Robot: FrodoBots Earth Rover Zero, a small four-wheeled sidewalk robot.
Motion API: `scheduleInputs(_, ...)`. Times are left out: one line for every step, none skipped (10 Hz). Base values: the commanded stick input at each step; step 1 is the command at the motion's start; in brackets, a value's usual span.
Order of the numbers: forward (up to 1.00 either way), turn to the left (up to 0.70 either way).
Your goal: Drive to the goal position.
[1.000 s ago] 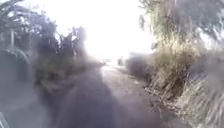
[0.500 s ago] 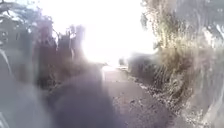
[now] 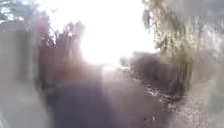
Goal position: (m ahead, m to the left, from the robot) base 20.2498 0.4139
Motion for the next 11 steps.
scheduleInputs(1.00, 0.00)
scheduleInputs(1.00, 0.00)
scheduleInputs(1.00, 0.00)
scheduleInputs(1.00, 0.00)
scheduleInputs(1.00, 0.00)
scheduleInputs(1.00, 0.00)
scheduleInputs(1.00, 0.00)
scheduleInputs(1.00, 0.00)
scheduleInputs(1.00, 0.00)
scheduleInputs(1.00, 0.00)
scheduleInputs(1.00, 0.00)
